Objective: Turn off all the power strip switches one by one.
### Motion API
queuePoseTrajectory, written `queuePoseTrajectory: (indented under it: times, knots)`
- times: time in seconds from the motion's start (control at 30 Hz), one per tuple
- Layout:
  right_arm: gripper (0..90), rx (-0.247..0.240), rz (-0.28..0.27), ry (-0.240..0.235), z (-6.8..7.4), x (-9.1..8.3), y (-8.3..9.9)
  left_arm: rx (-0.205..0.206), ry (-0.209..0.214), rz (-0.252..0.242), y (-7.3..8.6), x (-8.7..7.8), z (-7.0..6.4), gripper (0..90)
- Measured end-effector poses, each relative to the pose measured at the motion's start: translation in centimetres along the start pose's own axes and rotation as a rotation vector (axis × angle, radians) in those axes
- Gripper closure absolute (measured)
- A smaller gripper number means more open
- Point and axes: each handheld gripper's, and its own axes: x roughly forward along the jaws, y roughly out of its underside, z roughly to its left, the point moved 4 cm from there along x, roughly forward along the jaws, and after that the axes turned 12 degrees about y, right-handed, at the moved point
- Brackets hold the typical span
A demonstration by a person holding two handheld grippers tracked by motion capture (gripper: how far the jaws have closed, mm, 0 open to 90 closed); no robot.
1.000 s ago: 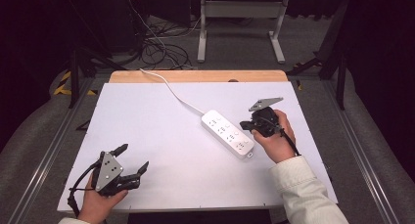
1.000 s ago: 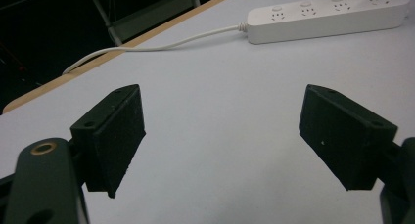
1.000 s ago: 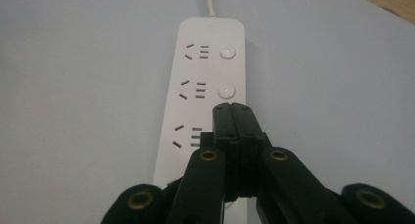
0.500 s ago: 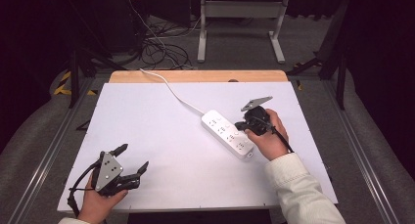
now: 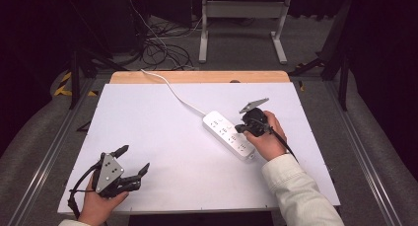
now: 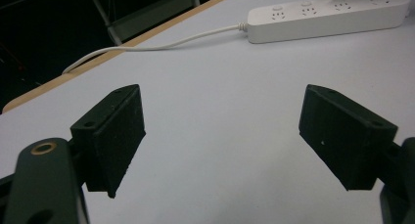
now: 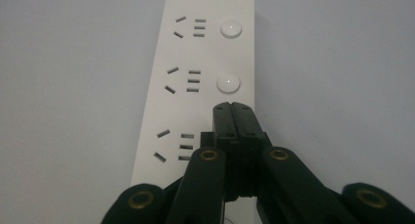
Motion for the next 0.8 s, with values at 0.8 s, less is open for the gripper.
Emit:
queuePoseTrajectory:
  times: [0.8]
  knots:
    - [90.0,-0.031,0.040,0.020,0.47,0.79,0.41,0.001,0.009,-0.002,-0.02,-0.02,-0.07,17.7]
